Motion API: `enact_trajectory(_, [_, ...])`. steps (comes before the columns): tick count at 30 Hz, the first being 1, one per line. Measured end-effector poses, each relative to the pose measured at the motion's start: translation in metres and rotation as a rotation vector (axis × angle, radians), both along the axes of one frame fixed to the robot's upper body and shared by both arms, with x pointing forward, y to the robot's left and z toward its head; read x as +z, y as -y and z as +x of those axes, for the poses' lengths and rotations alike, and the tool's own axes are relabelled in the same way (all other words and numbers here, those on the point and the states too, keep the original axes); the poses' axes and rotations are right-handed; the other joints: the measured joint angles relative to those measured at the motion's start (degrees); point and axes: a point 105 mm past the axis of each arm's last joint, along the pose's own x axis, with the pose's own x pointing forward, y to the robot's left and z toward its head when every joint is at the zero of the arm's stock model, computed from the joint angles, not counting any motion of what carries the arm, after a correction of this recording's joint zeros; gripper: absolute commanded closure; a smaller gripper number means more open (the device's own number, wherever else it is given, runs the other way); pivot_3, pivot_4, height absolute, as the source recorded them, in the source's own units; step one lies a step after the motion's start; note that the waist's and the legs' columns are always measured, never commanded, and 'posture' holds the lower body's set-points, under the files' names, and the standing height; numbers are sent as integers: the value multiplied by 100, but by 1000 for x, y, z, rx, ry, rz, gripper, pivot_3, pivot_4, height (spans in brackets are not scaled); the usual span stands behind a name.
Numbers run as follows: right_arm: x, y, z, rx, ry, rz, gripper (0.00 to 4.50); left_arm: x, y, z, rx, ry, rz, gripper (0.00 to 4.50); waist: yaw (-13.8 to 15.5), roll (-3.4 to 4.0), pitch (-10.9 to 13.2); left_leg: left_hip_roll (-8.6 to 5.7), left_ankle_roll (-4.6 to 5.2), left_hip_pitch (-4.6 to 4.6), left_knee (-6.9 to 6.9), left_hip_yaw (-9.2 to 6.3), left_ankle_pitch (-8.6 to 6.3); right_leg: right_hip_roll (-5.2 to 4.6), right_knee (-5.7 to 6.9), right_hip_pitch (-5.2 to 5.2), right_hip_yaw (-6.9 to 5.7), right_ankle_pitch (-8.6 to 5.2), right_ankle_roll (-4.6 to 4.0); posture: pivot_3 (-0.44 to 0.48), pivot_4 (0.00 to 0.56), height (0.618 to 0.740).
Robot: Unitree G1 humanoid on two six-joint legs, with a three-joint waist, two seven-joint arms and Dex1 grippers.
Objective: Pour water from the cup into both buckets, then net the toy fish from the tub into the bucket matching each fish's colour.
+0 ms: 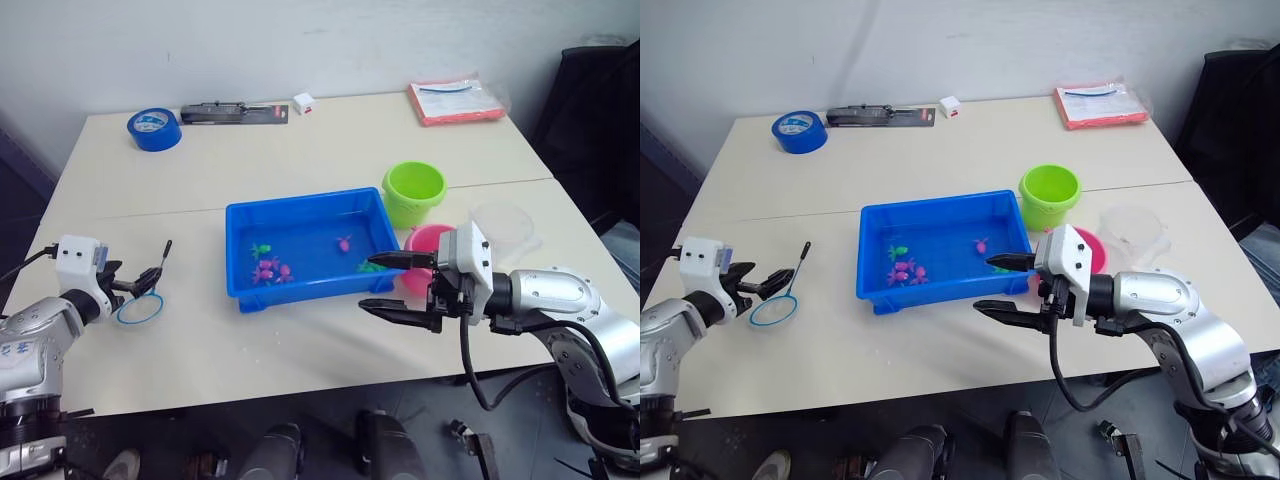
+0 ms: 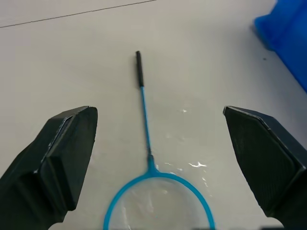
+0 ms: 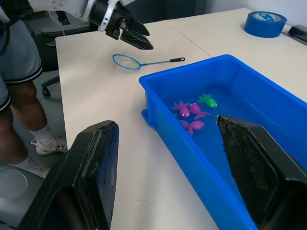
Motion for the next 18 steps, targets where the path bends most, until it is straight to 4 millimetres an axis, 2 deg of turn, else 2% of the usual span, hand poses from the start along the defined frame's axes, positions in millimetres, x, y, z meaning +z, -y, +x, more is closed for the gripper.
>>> enact_trajectory(9, [1,2,5,-46,19,3,37,-40,-2,20,37,-186,-18,0,-17,-2,-1,0,-1,0,2,-4,0,-1,5,1,-13,0,0,0,150,740])
enact_trajectory(13, [2,2,6,-59,26,5,37,-40,-4,29,41,-192,12,0,-10,-3,-2,-1,-1,1,4,-4,0,-3,6,2,-14,0,0,0,150,740])
enact_trajectory(14, [3,2,6,-62,29,6,0,-40,-3,30,35,-190,25,501,-11,-3,-2,-2,-1,1,5,-4,0,-4,6,2,-14,0,0,0,150,740])
enact_trajectory(16, [4,1,5,-64,35,6,0,-41,0,32,21,-184,25,1161,-11,-3,-2,-1,-1,1,5,-4,0,-4,7,3,-14,0,0,0,150,740])
enact_trajectory(18, [4,0,5,-67,40,7,0,-42,2,33,11,-185,26,2103,-11,-2,-2,-1,-1,3,6,-4,0,-4,7,4,-13,0,0,0,150,740])
